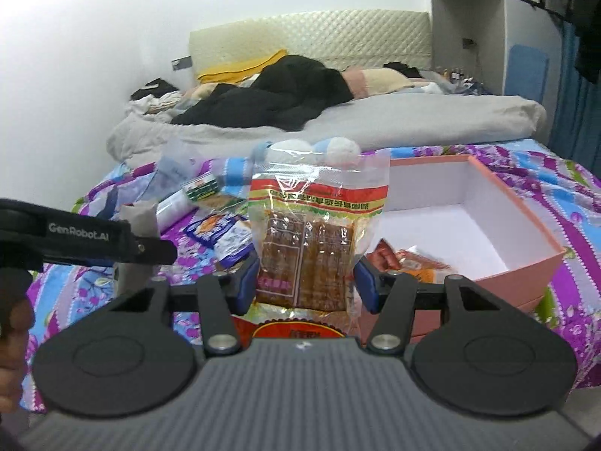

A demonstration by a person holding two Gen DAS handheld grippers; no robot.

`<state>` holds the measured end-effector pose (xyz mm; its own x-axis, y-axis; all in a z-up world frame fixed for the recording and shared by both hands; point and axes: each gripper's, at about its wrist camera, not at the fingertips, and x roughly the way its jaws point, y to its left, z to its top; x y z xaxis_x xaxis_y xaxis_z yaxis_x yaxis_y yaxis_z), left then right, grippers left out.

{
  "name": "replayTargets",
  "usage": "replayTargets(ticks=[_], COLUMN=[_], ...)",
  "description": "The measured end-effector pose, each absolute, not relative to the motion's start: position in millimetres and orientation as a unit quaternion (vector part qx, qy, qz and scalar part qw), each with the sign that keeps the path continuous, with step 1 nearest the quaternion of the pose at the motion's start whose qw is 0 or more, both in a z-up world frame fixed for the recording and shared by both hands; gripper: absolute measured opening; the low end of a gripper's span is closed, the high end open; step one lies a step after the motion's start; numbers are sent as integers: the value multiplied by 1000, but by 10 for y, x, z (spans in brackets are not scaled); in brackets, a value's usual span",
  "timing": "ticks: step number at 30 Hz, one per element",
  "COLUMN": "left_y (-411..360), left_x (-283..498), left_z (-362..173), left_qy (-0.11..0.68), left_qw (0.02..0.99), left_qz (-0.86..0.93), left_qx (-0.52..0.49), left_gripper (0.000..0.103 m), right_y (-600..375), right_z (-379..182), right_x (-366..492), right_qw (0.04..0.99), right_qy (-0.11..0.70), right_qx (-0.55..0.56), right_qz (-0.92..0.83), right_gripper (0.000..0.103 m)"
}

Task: Organize snacks
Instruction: 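Lift both packets and carry them over the pink box, then lower both packets into the pink box and open both tools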

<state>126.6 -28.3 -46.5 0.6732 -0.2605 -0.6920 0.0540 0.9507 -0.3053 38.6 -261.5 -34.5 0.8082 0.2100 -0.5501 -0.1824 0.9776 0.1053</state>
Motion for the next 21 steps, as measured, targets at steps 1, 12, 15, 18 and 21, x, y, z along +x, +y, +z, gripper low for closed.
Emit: replayTargets(ticks=[1,12,15,18,21], left_y=[-324,-858,-1032,-1203,-1369], left_x=[1303,1950,2212,2453,2705], left_z=[-458,-499,-529,-562,-629], left_qy=[395,408,413,416,422], left_qw=[905,897,894,892,888], left_qz=[-91,-124,-134,-145,-154], left_qx=[-129,-113,-110,-106,-99], left_gripper=[59,59,59,59,59], right_y=[-2652,-3090,-3209,-3321,-3426], right_z=[-340,-369,-392,-438,-497], right_x=[397,831,1020,1223,1419], right_qw=[951,951,950,949,947], right_qy=[292,300,304,310,316], right_qx=[25,44,45,45,45], right_qz=[100,59,52,45,39], right_gripper=[56,56,56,57,57])
